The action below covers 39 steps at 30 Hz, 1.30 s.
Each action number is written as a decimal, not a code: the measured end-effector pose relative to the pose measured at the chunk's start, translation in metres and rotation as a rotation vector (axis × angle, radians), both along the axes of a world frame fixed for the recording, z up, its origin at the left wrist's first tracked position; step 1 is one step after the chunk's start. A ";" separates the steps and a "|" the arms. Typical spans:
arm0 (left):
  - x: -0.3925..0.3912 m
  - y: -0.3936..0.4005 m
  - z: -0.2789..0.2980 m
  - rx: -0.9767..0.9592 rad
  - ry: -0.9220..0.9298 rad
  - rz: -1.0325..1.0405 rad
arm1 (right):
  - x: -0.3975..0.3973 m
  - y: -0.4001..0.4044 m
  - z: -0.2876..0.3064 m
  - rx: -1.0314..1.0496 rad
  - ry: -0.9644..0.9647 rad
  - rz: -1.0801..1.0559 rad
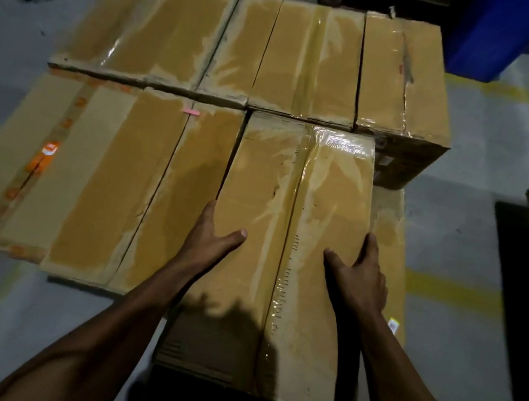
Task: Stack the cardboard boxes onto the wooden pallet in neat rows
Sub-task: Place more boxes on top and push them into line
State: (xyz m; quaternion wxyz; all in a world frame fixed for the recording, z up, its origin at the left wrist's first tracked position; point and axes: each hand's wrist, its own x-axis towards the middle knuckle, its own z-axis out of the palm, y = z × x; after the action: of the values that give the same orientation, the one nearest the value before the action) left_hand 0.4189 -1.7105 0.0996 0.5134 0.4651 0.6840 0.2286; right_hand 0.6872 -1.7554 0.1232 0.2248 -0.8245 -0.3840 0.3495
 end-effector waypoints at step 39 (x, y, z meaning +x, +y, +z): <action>-0.008 0.027 -0.072 -0.078 0.756 -0.383 | -0.016 0.038 -0.086 -0.192 -0.203 0.320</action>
State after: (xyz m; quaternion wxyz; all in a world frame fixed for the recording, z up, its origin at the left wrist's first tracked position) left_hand 0.4113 -1.6834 0.0279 0.2767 0.6151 0.7336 -0.0835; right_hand 0.6715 -1.7179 0.0368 0.0472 -0.8016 -0.4957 0.3310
